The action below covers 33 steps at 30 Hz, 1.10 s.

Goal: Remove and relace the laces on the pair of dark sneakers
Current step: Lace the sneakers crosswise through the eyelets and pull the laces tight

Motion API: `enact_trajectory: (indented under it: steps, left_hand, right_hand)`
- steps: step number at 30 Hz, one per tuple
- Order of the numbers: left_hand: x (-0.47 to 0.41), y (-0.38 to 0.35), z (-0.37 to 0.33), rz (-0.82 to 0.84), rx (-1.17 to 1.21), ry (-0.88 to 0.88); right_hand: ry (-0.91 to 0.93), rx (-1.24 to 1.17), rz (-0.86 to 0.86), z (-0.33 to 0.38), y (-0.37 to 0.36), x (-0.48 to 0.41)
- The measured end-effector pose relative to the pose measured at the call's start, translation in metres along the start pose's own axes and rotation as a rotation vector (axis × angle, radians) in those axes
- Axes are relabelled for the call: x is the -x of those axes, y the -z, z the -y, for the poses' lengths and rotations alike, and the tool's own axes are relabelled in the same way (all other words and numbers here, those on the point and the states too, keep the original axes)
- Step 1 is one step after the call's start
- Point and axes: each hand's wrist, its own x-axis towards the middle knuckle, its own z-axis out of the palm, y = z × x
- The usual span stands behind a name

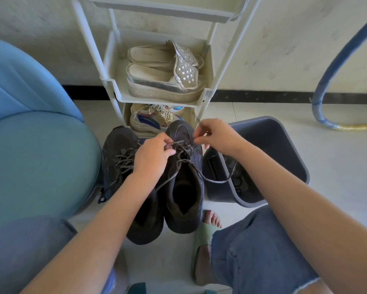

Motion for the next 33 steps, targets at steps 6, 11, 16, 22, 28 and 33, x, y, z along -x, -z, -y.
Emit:
enact_trajectory:
  steps: [6, 11, 16, 22, 28, 33]
  left_hand:
    - [0.009, 0.005, 0.0, 0.118, -0.036, -0.122]
    - [0.007, 0.002, 0.002, 0.112, -0.155, -0.179]
    - [0.002, 0.003, 0.004, 0.148, -0.177, -0.243]
    - [-0.001, 0.002, 0.006, 0.205, -0.246, -0.288]
    - [-0.001, -0.005, 0.009, 0.167, -0.12, -0.231]
    - [0.0, -0.006, 0.01, 0.141, -0.037, -0.208]
  right_hand:
    - [0.032, 0.06, 0.217, -0.003, -0.008, 0.013]
    - [0.072, 0.127, 0.206, -0.003, -0.017, 0.01]
    - [0.094, 0.094, 0.217, -0.008, -0.017, 0.009]
    - [0.115, 0.099, 0.201, -0.009, -0.02, 0.005]
    - [0.108, 0.052, 0.264, -0.013, -0.018, 0.004]
    - [0.11, 0.066, 0.25, -0.014, -0.019, 0.002]
